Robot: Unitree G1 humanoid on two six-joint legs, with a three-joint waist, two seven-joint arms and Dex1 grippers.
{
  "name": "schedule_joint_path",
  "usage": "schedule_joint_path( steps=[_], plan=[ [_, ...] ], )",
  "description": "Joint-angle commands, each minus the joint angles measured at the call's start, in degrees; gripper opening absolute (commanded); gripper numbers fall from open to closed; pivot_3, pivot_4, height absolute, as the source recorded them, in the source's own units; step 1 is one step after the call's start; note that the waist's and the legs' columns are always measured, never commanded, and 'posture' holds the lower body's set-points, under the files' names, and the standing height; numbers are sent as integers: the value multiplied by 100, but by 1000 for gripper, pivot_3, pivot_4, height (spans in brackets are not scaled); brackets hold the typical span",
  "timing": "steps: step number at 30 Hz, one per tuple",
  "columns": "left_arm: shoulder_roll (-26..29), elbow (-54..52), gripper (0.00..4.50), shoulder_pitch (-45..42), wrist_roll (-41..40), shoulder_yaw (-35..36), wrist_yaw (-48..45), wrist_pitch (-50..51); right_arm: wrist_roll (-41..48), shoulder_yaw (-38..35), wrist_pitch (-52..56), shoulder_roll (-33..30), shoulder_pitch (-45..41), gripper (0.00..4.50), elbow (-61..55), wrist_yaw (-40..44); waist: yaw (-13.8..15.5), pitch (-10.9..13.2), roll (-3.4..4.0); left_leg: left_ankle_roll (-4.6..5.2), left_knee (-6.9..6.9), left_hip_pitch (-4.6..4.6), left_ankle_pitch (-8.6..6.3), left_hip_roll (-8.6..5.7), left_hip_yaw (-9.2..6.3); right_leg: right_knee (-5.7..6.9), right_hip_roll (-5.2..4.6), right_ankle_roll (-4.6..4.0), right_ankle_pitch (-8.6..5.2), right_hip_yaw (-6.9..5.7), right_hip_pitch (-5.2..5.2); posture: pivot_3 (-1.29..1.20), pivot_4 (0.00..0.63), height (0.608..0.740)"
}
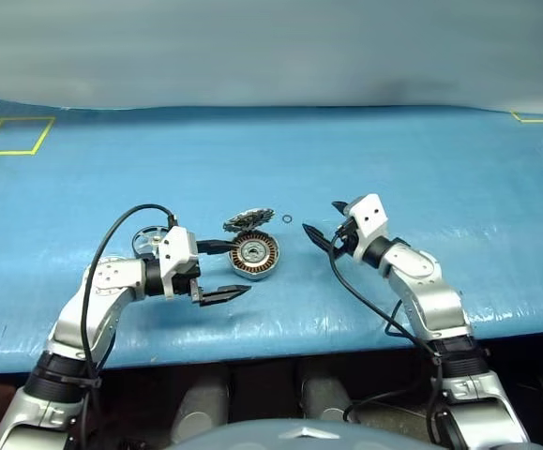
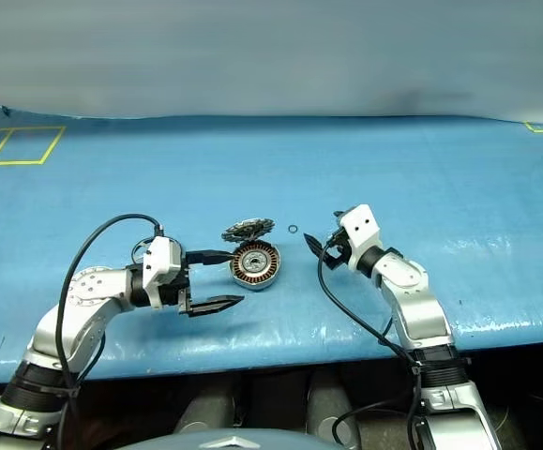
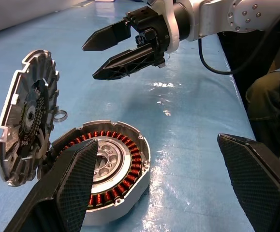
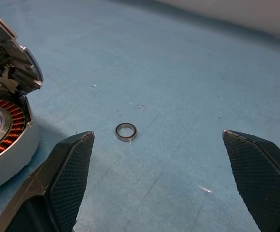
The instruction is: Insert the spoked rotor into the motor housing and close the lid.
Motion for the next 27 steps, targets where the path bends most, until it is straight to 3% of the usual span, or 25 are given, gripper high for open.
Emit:
schedule_joint_path(
  steps=[1, 8, 27],
  plan=[
    [-131, 147, 4302, 125, 82, 165, 233, -334, -19, 20, -288, 190, -312, 4500, 372, 10, -12, 0, 0, 0, 0, 2, 0, 2, 0, 0, 2, 0, 0, 0, 1, 0, 150, 740],
    [-432, 283, 4302, 258, 97, 385, 638, -727, -164, 135, -526, 476, -691, 4500, 1206, 54, 2, 0, 0, -2, -1, 1, 1, 2, -2, -1, 3, 0, 4, -1, 0, 0, 150, 740],
    [-485, 212, 4302, 326, 95, 367, 951, -865, -462, 170, -1050, 1027, -1440, 4500, 2899, -208, -87, -1, 1, -4, -10, 3, 2, 3, -5, 0, 8, 4, 8, -1, -3, 0, 150, 740]
  ],
)
